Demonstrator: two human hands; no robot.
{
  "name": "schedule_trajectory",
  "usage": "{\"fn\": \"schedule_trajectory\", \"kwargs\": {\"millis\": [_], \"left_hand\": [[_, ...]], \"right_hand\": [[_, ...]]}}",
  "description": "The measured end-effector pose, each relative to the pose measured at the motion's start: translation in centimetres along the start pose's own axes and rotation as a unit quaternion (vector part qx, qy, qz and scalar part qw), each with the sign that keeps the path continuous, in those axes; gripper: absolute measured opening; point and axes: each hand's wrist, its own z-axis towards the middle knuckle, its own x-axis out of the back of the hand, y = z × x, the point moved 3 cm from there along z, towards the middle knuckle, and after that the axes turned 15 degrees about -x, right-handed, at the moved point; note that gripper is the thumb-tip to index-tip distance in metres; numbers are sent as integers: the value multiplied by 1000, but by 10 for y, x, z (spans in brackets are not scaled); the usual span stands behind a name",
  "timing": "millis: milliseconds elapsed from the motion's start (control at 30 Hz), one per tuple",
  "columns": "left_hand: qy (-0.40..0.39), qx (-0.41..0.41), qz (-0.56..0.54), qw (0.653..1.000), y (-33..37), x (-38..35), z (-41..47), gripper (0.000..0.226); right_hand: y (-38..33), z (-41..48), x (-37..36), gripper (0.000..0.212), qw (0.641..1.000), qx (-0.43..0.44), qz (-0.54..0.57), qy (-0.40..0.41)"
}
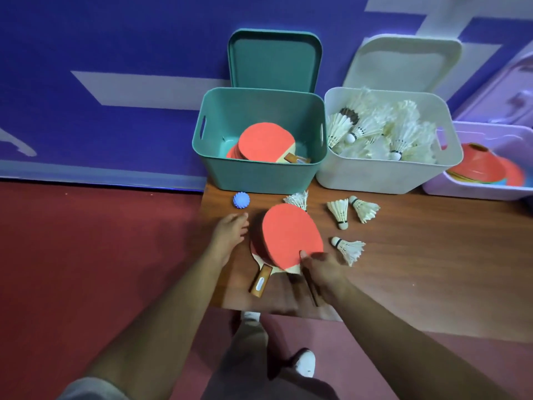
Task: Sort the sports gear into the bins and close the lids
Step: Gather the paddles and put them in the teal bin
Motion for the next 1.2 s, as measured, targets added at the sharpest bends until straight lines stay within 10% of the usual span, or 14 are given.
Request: {"fn": "schedule_trajectory", "kwargs": {"millis": [167, 533, 767, 1200], "left_hand": [[-44, 59, 140, 988, -37, -13, 16, 60], [-54, 39, 229, 971, -50, -32, 30, 35], [-47, 83, -11, 995, -40, -25, 16, 12], [-57, -41, -333, 940, 42, 6, -53, 53]], "right_hand": [[14, 22, -26, 15, 996, -50, 65, 31], [10, 41, -46, 50, 986, -111, -15, 120], [12, 33, -35, 27, 991, -69, 108, 28], [-75, -74, -3, 49, 968, 223, -115, -11]]}}
